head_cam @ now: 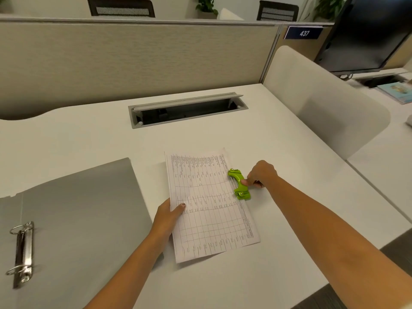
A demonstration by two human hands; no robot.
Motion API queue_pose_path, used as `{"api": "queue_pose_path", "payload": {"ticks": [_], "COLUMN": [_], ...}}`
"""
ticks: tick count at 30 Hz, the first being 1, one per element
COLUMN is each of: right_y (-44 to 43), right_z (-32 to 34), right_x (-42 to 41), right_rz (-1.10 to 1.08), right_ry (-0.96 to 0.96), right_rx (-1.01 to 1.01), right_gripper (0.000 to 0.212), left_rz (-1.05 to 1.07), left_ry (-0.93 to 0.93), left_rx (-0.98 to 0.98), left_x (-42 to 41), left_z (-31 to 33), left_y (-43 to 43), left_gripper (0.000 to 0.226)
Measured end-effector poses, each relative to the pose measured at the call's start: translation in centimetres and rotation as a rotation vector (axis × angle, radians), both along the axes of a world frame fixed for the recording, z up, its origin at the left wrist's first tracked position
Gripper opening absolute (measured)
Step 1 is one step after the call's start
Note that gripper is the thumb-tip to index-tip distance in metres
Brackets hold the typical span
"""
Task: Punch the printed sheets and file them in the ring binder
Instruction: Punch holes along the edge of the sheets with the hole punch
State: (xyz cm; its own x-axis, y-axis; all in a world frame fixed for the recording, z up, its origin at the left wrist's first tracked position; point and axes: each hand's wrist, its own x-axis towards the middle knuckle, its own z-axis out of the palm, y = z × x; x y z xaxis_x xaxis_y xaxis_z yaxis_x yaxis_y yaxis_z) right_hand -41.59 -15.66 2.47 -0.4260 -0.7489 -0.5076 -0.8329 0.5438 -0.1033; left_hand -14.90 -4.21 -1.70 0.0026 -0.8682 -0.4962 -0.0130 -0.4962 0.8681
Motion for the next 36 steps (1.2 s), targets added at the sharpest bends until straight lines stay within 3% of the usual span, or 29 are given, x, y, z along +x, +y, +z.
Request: {"api": "queue_pose_path", "payload": {"ticks": [5,7,10,14,19,22,26,30,33,36], "right_y": [-0.3,-0.5,-0.2,-0.1,0.5,1.7,4.0,6.1,7.5,8.6], "right_z": [0.8,1.1,0.9,1.0,2.2,3.0,4.2,8.0,11.2,13.3], "right_x": [0.1,0.3,0.3,-0.9,-2.4,-1.5,1.8,6.6,10.0,12.7], "right_rz": [-0.106,-0.137,-0.135,-0.129,-0.158,-0.16,0.176,0.665,1.023,1.279], "right_ry": [-0.223,-0.306,-0.318,-0.289,-0.205,-0.127,0.023,0.094,0.083,0.1], "right_rx": [-0.081,-0.116,-0.133,-0.109,-0.108,-0.216,-0.742,-1.204,-1.322,-1.306], "right_gripper": [0.035,0.042,0.046,0.031,0.037,0.044,0.017,0.02,0.032,0.041], "left_rz": [-0.015,-0.023,-0.011,0.047,0.097,0.111,0.069,0.014,-0.057,-0.134], "left_ry": [0.022,0.034,0.046,0.042,0.031,0.024,-0.045,-0.242,-0.371,-0.559], "left_rx": [-0.006,-0.004,-0.014,-0.036,-0.07,-0.114,-0.201,-0.349,-0.459,-0.597], "left_x": [0.2,0.3,0.5,1.3,2.4,3.0,4.1,5.4,6.0,6.4], "left_z": [0.4,0.6,0.6,0.7,1.5,2.6,5.2,8.5,11.1,13.3], "left_y": [0.2,0.1,0.3,0.8,0.9,1.1,1.2,1.0,0.7,0.8], "left_gripper": [0.033,0.033,0.033,0.033,0.029,0.029,0.027,0.028,0.031,0.028]}}
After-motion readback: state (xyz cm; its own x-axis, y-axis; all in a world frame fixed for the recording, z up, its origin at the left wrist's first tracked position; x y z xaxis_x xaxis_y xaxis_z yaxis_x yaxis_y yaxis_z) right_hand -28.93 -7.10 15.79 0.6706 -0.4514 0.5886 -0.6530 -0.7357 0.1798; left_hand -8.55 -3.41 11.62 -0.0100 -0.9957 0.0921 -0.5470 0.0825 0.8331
